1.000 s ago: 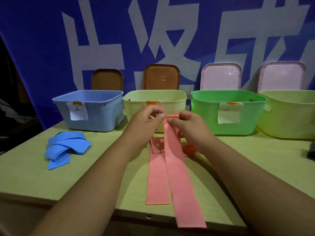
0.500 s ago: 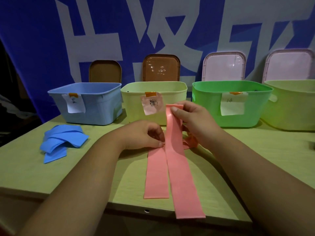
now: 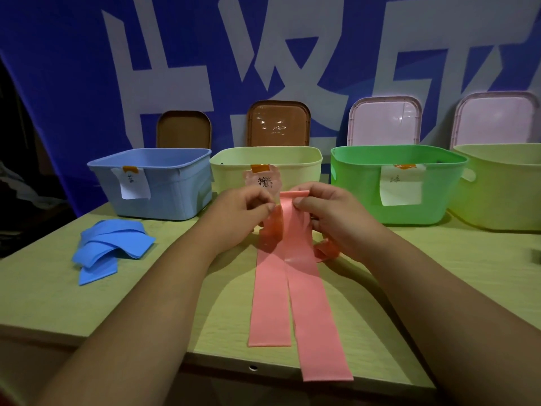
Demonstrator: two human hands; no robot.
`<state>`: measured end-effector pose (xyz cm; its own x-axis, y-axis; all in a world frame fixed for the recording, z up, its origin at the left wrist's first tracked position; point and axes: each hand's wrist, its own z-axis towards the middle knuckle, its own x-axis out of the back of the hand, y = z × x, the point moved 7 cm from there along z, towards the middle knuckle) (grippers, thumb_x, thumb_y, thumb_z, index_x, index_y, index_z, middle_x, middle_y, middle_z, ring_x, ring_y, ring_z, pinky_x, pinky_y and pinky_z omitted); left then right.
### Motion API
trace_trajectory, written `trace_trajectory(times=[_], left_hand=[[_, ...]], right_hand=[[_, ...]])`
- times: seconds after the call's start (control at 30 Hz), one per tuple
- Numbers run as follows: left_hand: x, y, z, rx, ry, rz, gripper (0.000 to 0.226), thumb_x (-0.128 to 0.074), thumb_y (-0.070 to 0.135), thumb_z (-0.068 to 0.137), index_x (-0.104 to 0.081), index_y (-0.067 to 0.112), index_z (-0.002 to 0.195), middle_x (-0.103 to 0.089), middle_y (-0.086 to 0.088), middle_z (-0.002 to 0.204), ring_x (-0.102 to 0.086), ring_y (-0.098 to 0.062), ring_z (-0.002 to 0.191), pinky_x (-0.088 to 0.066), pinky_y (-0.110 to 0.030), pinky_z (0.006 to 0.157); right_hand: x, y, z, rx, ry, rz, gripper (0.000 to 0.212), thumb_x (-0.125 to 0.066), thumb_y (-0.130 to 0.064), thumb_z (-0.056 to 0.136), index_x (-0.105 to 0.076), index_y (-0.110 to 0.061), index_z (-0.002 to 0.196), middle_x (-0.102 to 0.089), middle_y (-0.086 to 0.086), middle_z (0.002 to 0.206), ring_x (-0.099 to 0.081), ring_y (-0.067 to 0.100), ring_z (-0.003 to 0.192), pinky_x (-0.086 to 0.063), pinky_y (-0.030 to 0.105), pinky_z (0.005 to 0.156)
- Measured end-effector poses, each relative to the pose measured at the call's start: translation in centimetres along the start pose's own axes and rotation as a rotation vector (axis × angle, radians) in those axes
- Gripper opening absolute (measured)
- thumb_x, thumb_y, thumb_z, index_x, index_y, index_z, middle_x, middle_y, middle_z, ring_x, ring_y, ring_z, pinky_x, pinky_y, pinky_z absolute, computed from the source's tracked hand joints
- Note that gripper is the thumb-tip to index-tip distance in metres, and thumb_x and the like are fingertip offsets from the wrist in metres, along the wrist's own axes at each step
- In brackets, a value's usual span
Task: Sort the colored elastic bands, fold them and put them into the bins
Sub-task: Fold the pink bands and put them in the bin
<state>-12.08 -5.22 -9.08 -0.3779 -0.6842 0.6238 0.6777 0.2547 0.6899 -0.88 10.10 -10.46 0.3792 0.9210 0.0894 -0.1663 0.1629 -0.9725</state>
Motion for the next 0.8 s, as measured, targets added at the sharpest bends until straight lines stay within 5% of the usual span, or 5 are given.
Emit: trace_trajectory(times=[0.07, 0.17, 0.33, 0.8], left_hand=[[0.4, 0.4, 0.1, -0.014, 0.053, -0.089, 0.013, -0.069, 0.022, 0.104, -0.076, 0.031, 0.099, -0.076, 0.009, 0.087, -0.073, -0.007, 0.081, -0.064, -0.031, 0.073], [0.8, 0.6, 0.4, -0.012, 0.111, -0.233, 0.014, -0.068, 0.016, 0.104, -0.077, 0.026, 0.101, -0.076, 0.002, 0.087, -0.073, -0.014, 0.078, -0.062, -0.028, 0.067], [0.7, 1.1, 0.4, -0.028, 0.106, -0.371, 0.012, -0.068, 0.014, 0.105, -0.08, 0.016, 0.106, -0.077, -0.009, 0.091, -0.072, -0.016, 0.074, -0.063, -0.03, 0.068], [0.4, 1.2, 0.3, -0.001, 0.073, -0.431, 0.02, -0.063, 0.017, 0.108, -0.082, 0.017, 0.112, -0.08, -0.007, 0.102, -0.076, -0.022, 0.085, -0.065, -0.037, 0.075]], right_hand=[[-0.1, -0.4, -0.2, 0.029, -0.008, -0.027, 0.015, -0.068, -0.013, 0.104, -0.08, -0.018, 0.112, -0.079, 0.008, 0.103, -0.073, 0.027, 0.092, -0.061, 0.043, 0.086], [-0.4, -1.1, -0.5, 0.072, 0.01, -0.067, 0.017, -0.071, -0.016, 0.102, -0.076, -0.021, 0.118, -0.08, -0.001, 0.097, -0.075, 0.016, 0.086, -0.061, 0.035, 0.078], [-0.6, -1.6, -0.5, 0.113, 0.069, -0.122, 0.02, -0.076, -0.02, 0.099, -0.068, -0.018, 0.117, -0.079, 0.004, 0.093, -0.074, 0.018, 0.083, -0.062, 0.051, 0.088], [-0.5, -1.3, -0.5, 0.074, 0.094, -0.137, 0.028, -0.079, -0.019, 0.096, -0.066, -0.017, 0.121, -0.078, 0.013, 0.1, -0.077, 0.032, 0.095, -0.061, 0.058, 0.094]])
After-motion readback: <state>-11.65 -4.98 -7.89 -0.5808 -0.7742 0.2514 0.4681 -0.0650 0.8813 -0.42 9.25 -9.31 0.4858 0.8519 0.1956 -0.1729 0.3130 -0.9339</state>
